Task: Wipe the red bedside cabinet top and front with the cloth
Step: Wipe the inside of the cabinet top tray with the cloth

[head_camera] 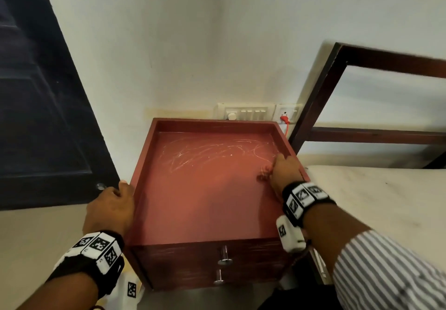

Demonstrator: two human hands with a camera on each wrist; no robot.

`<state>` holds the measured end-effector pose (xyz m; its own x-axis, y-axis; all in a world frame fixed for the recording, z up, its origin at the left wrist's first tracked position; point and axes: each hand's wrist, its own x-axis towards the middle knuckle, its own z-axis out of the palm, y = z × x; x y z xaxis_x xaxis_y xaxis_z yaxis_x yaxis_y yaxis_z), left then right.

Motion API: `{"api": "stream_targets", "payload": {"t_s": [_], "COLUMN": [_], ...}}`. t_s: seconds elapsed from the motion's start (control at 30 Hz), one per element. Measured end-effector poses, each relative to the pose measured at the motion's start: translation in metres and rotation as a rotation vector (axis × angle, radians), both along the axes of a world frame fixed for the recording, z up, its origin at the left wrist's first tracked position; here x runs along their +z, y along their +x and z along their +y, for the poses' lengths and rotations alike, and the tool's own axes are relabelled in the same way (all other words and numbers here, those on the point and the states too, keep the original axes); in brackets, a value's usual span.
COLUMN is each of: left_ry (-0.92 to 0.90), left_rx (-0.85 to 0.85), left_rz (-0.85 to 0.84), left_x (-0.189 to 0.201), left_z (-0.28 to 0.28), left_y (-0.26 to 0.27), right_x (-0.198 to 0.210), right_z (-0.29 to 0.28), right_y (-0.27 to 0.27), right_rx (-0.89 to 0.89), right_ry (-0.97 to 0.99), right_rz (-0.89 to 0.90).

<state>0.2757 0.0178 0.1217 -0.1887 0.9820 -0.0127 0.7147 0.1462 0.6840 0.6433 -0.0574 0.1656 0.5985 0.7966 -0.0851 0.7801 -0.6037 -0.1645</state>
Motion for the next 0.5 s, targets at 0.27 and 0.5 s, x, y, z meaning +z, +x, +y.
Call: {"api": "stream_targets", "payload": {"t_s": [0.27,0.5], "left_ry": [-0.017,-0.025], "left_rx": [0.023,0.035], "left_rz": [0.008,0.026], "left_x": [-0.002,0.005], "left_z": [0.004,0.002], "left_y": [0.001,0.004], "right_x": [0.004,-0.014], "right_z": [0.094,0.115], "right_y": [-0.012,-0.116], "right_rx": [0.088,0.441], "right_ry": [-0.048,0.023], "right_rz": [-0.009,0.06]}}
